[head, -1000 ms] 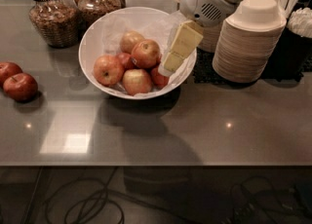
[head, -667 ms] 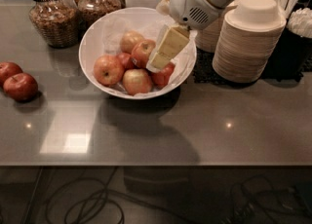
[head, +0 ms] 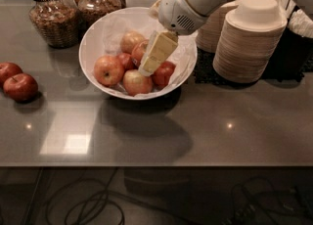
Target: Pick apple from white bowl
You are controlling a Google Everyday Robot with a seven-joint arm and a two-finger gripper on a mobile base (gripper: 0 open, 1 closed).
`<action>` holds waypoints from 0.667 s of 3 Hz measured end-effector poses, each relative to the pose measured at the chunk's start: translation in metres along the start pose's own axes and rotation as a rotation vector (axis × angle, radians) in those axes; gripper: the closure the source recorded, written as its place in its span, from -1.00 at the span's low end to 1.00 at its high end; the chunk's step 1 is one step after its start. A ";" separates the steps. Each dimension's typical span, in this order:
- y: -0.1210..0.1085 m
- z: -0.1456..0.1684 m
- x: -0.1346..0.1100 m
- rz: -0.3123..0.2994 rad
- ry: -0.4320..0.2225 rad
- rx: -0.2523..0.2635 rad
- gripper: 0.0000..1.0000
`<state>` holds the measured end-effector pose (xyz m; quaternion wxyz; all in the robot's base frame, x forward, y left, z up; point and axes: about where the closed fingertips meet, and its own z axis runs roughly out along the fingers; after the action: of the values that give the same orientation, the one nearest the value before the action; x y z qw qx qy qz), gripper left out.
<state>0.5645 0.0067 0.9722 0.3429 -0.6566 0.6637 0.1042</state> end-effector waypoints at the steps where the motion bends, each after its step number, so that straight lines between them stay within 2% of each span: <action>1: -0.005 0.013 0.004 0.004 0.000 -0.006 -1.00; 2: -0.009 0.025 0.008 0.014 -0.005 -0.022 -1.00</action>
Offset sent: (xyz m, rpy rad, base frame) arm 0.0300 0.0071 -0.0333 0.0164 0.0465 0.0000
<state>0.5822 0.0136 0.9515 0.3366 -0.6552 0.6664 0.1153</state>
